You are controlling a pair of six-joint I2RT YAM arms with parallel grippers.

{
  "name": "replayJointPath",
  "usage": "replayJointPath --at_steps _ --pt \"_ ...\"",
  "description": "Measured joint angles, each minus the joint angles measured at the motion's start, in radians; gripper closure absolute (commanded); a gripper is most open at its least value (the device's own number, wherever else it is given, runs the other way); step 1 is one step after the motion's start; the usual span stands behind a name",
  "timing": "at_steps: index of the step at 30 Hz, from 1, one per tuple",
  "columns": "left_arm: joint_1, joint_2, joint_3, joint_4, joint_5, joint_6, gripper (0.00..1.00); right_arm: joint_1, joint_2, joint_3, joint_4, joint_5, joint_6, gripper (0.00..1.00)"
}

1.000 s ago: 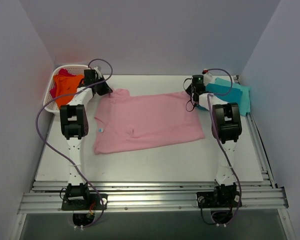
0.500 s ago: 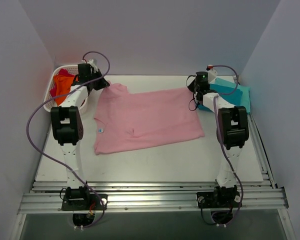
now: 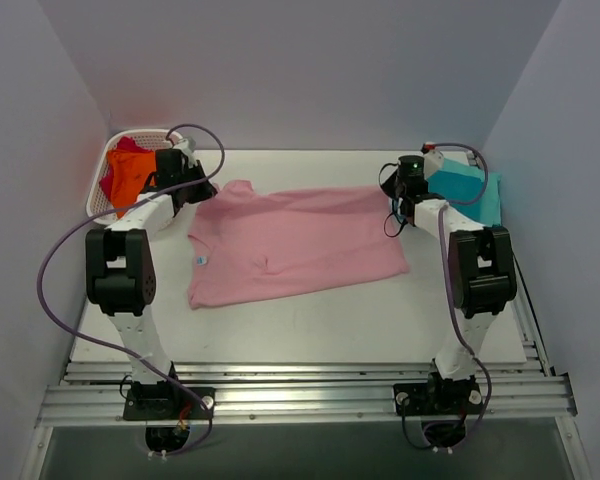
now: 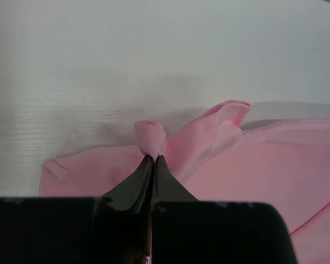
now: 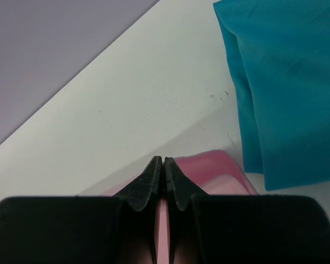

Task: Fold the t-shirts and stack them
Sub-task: Fold the other side of the tshirt into a rectangle

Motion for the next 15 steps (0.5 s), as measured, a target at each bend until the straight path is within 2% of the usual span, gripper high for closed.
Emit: replayJointPath --at_steps 10,15 --pt "-0.145 -0.248 -0.271 0.073 -0.184 0.100 0.98 0.000 -0.168 -0.203 0.011 0.013 0.030 1.00" --pt "-0.171 -0.359 -0.390 0.091 -0.274 0.119 0.98 0.000 -0.256 -0.301 0.009 0.026 0.039 1.00"
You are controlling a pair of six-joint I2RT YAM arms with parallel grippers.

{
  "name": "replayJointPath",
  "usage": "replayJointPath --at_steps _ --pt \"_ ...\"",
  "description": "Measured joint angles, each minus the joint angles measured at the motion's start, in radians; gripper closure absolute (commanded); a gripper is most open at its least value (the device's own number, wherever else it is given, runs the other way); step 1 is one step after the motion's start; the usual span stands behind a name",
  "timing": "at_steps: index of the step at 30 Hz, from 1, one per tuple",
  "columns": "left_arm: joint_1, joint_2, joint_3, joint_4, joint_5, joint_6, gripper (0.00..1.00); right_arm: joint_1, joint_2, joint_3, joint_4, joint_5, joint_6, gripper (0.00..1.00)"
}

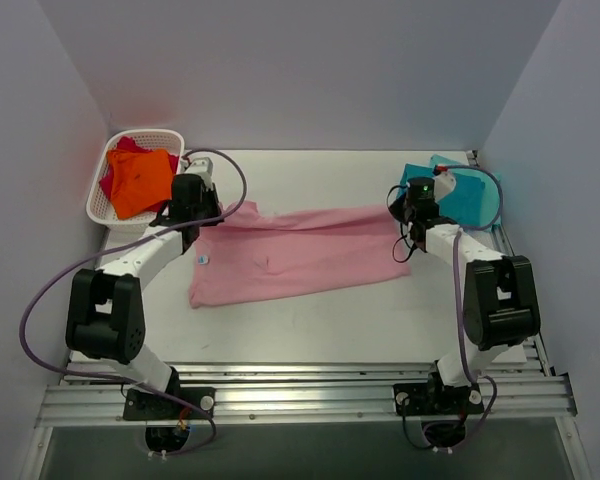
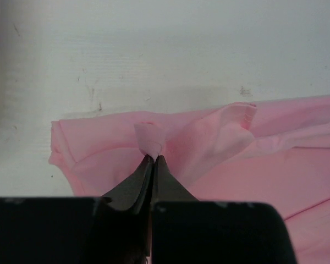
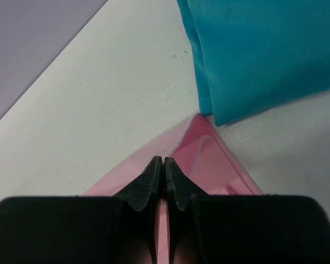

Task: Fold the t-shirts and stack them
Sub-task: Fold the other side of the tshirt into a rectangle

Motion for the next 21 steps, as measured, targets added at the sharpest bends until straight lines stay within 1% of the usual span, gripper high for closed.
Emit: replayJointPath --at_steps 3,7,8,9,10,11,12,14,17,19,21 --pt "-0.020 -0.053 -0.051 -0.013 -0.069 0.005 0.98 0.000 -0.052 -0.050 -0.005 0.012 0.002 1.00" --pt "-0.083 -0.130 -0.106 -0.054 -0.187 0.021 0.98 0.000 -0.108 -0.110 -0.017 0.041 0.011 1.00" --pt "-0.104 -0.150 -0.115 -0.072 -0.225 0.023 0.86 -0.001 -0.118 -0.126 -0.023 0.051 0.019 0.99" --pt "-0.125 -0.167 -0.124 -0.088 -0.267 0.023 0.64 -0.002 -0.124 -0.139 -0.034 0.061 0.029 0.65" --pt "-0.147 -0.183 -0.132 -0.111 -0.308 0.025 0.41 -0.004 -0.125 -0.150 -0.046 0.070 0.045 0.42" --pt "-0.172 -0.196 -0.138 -0.133 -0.359 0.022 0.12 -0.009 -0.124 -0.159 -0.059 0.076 0.055 0.23" --pt "-0.195 -0.205 -0.147 -0.151 -0.418 0.011 0.07 -0.017 -0.123 -0.170 -0.070 0.079 0.068 0.00" --pt "-0.239 -0.218 -0.166 -0.202 -0.529 -0.026 0.04 -0.041 -0.121 -0.195 -0.093 0.082 0.090 0.00" --pt "-0.298 -0.241 -0.200 -0.286 -0.692 -0.090 0.04 -0.068 -0.118 -0.224 -0.112 0.081 0.113 0.00" --pt "-0.317 -0.278 -0.233 -0.308 -0.750 -0.129 0.04 -0.079 -0.117 -0.229 -0.125 0.081 0.125 0.00" --pt "-0.319 -0.327 -0.263 -0.311 -0.778 -0.148 0.04 -0.082 -0.119 -0.229 -0.126 0.078 0.134 0.00"
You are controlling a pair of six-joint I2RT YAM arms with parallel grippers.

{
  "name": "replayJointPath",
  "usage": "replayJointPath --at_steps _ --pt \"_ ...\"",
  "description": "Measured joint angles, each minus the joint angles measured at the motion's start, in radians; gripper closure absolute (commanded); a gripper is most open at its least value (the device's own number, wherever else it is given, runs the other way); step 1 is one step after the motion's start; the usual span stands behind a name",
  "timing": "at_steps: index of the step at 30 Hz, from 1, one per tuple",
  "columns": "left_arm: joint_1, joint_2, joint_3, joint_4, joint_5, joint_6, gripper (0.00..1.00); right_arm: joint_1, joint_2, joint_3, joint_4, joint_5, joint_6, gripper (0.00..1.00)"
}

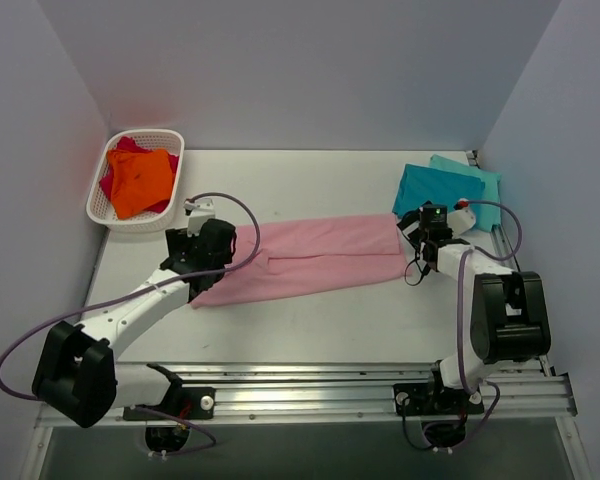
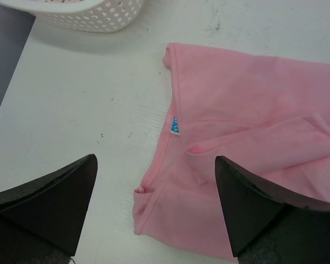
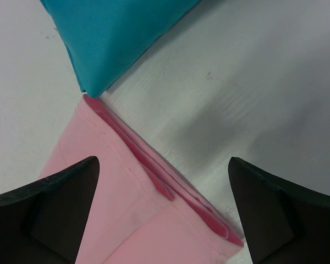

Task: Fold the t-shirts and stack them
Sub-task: Fold the other side of the tshirt into a rectangle

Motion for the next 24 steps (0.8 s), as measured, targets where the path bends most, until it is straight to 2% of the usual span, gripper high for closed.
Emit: replayJointPath --at_steps 5,10,16,24 --pt "0.005 -0.028 0.001 0.044 -0.019 -0.003 0.03 0.007 -0.006 0.004 0.000 -0.030 0.009 0.02" --pt "0.060 0.147 0.135 0.051 0.061 -0.007 0.04 0.041 -0.006 0.051 0.008 -0.056 0.018 0.03" --pt "0.127 0.371 0.227 0.090 0.308 0.020 0.07 0.085 0.001 0.096 0.046 -0.087 0.023 0.04" --pt "0.225 0.428 0.238 0.217 0.758 0.076 0.09 0.099 0.006 0.102 0.047 -0.097 0.018 0.04"
